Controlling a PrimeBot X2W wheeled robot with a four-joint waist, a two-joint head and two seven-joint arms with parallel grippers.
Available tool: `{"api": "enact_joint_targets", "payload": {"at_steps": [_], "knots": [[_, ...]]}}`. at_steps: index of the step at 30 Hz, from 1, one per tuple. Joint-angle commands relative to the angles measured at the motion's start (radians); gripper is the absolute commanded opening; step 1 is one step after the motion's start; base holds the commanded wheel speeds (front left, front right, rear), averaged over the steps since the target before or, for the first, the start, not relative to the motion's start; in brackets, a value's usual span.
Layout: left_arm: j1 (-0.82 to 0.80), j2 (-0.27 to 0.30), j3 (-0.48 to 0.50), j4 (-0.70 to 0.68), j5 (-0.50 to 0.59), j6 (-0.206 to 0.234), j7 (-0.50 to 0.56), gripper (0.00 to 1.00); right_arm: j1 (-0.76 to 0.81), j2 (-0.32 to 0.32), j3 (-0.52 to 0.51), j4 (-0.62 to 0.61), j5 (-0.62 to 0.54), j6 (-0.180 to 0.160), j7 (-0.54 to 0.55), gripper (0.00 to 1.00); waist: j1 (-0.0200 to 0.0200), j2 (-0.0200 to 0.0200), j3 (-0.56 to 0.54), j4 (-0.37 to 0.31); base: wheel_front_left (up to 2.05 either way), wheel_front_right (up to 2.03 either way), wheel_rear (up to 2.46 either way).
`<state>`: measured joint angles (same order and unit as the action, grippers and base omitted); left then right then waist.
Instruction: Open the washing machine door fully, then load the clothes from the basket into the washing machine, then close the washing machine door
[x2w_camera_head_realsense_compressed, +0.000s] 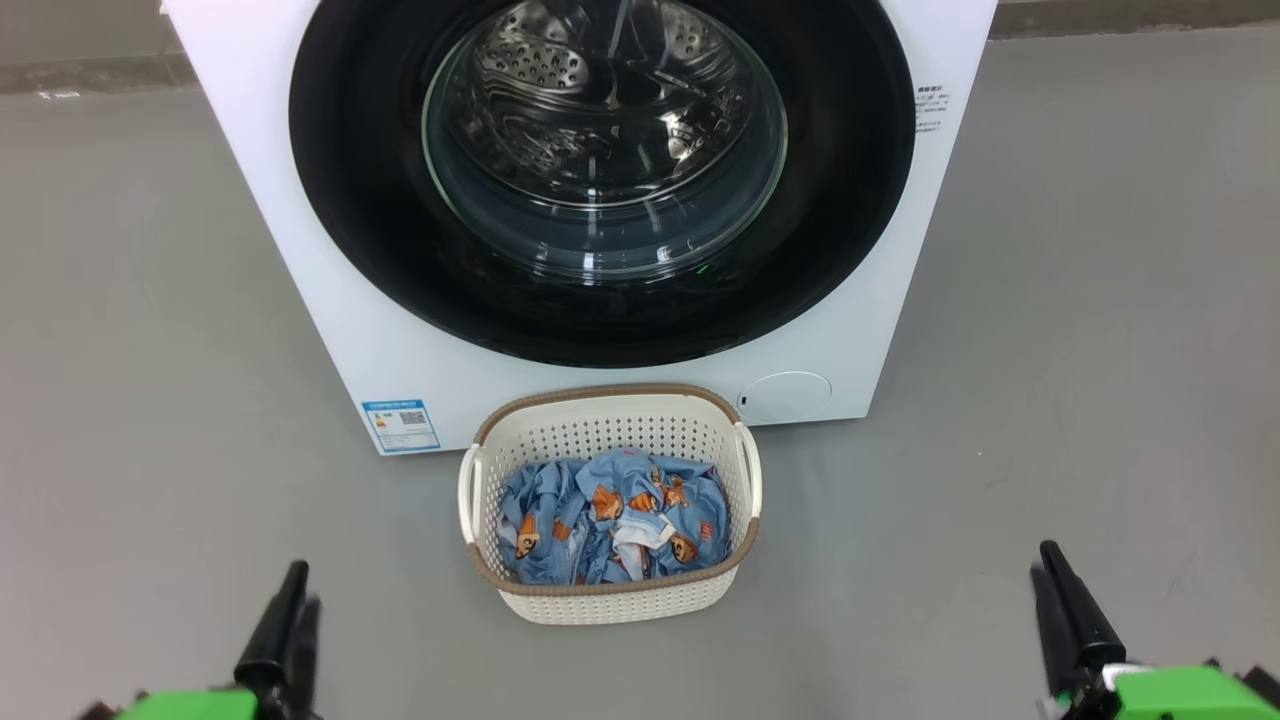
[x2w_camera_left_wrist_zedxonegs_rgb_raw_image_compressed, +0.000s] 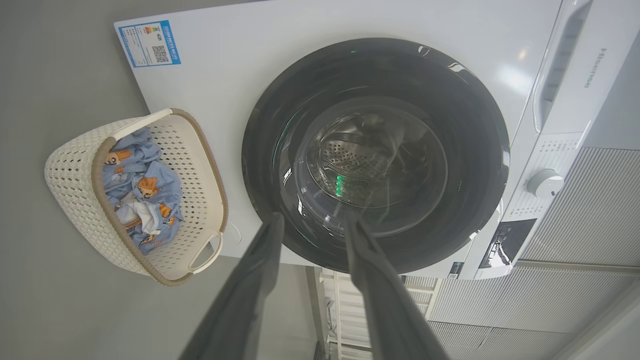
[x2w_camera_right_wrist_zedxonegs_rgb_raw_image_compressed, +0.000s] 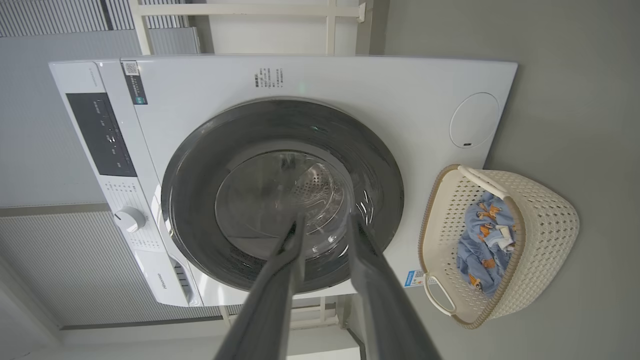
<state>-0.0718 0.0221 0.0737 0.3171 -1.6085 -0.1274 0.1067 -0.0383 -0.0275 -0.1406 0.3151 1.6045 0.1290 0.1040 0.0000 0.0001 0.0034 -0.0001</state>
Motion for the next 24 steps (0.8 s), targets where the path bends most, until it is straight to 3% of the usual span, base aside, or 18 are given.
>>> {"api": "enact_joint_targets", "payload": {"at_steps": [1,24], "knots": [[-0.018,0.008,0.002,-0.017,0.0,0.0,-0.001,1.0,-0.018,-0.004,0.001,-0.019,-0.002,0.0,-0.002,1.0,0.0,-0.0001,0.0,0.0,0.0,0.0,0.0],[-0.06,0.072,-0.066,-0.079,0.208,-0.001,-0.096,1.0,-0.093,-0.055,0.056,-0.039,-0.267,0.0,-0.095,1.0,0.0,-0.0001,0.006,-0.005,0.0,0.0,0.0]]}}
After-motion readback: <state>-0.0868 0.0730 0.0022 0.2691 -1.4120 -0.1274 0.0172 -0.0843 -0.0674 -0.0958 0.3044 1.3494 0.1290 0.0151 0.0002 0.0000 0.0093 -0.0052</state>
